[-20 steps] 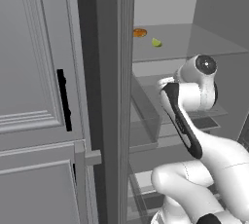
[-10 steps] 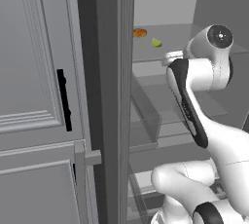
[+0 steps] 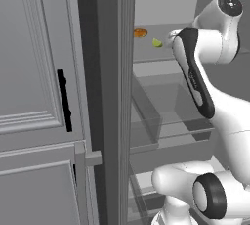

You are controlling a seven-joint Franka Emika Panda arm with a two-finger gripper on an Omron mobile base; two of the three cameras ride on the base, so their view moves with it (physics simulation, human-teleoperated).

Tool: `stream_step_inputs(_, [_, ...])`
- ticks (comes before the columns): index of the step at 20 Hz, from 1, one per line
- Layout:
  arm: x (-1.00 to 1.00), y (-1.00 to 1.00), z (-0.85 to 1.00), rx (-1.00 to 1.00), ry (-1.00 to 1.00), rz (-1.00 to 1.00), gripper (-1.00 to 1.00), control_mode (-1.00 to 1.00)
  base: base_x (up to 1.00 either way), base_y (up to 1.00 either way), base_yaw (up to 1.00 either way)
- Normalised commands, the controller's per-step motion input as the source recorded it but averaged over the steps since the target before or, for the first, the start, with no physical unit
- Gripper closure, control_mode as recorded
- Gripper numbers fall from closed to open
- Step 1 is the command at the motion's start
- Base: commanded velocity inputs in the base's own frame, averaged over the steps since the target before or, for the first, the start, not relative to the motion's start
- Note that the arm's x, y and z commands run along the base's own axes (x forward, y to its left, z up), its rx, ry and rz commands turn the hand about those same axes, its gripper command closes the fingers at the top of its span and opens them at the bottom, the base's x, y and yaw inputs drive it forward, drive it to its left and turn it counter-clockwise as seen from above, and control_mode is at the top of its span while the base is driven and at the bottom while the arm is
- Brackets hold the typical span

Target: Grab a lemon wedge from the fridge and one ice cube from the ice bowl, and put them in the glass of lemonade.

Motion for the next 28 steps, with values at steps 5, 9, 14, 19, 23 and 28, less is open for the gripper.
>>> stream_step_inputs(5, [0.57,0.05,-0.29,0.02,-0.15,0.03,-1.00,-1.00,0.00,0.00,0.00])
stream_step_inputs(9, [0.50,0.24,-0.12,0.10,0.01,0.00,-1.00,-1.00,0.00,0.00,0.00])
stream_step_inputs(14, [0.70,0.55,-0.15,0.00,0.18,0.00,-1.00,-1.00,0.00,0.00,0.00])
stream_step_inputs(19, [0.73,0.12,-0.04,0.00,0.10,0.00,-1.00,-1.00,0.00,0.00,0.00])
stream_step_inputs(23, [0.34,-0.28,-0.05,0.02,0.00,0.07,-1.00,-1.00,0.00,0.00,0.00])
stream_step_inputs(28, [0.16,-0.03,-0.32,0.00,0.00,0.05,-1.00,-1.00,0.00,0.00,0.00])
